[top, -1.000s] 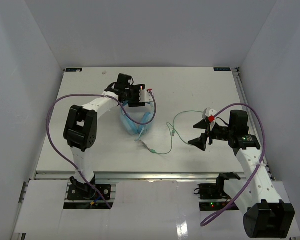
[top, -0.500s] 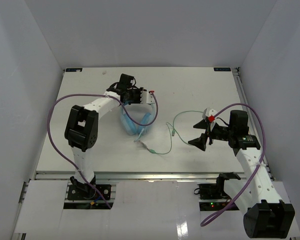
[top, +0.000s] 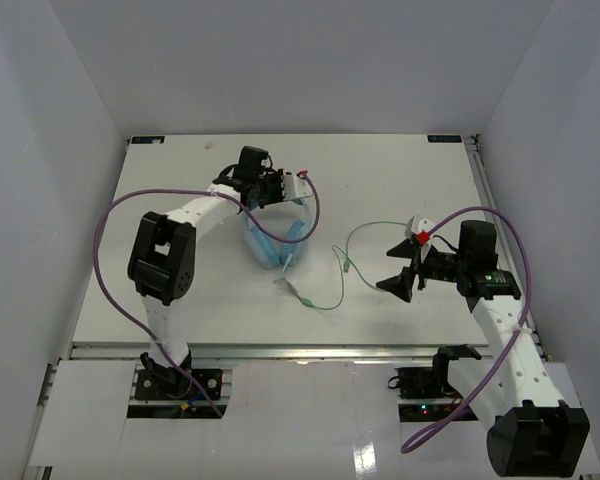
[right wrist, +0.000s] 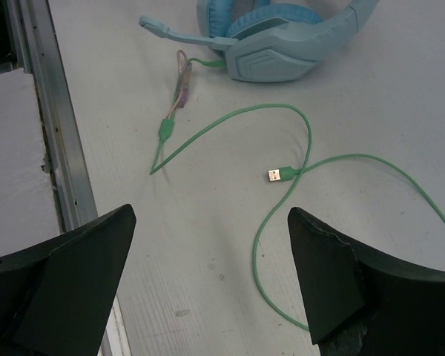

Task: Wrap the headphones

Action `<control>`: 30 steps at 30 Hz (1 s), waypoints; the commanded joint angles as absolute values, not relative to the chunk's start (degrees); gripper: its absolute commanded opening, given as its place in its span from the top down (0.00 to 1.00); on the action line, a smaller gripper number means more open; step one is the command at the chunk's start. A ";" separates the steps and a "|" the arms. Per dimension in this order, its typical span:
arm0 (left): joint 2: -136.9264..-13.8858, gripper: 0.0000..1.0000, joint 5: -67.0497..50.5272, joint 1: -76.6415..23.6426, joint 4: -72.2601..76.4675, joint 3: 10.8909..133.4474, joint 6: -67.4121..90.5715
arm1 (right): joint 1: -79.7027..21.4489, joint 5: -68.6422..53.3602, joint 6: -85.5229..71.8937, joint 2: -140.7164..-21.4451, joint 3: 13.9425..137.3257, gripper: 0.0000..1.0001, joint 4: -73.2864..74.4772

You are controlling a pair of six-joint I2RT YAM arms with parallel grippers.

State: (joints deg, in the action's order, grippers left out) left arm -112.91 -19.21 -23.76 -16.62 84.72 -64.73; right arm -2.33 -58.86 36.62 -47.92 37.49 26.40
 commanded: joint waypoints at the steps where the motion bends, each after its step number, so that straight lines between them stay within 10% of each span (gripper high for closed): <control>1: -104.49 1.00 -15.16 -22.82 -9.92 83.66 -45.40 | -2.37 -60.08 36.32 -47.81 36.88 0.10 25.00; 20: -74.73 1.00 -10.59 -13.79 1.95 54.20 12.98 | -11.44 -42.96 30.56 -60.80 58.77 0.10 27.54; 30: -60.67 1.00 -8.70 -12.57 4.86 44.80 16.97 | -22.29 -37.91 22.73 -66.09 64.53 0.10 20.65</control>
State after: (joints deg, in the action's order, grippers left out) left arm -65.92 -7.88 -12.86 -0.45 42.69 12.22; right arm -18.50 -41.82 28.45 -65.77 63.96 26.83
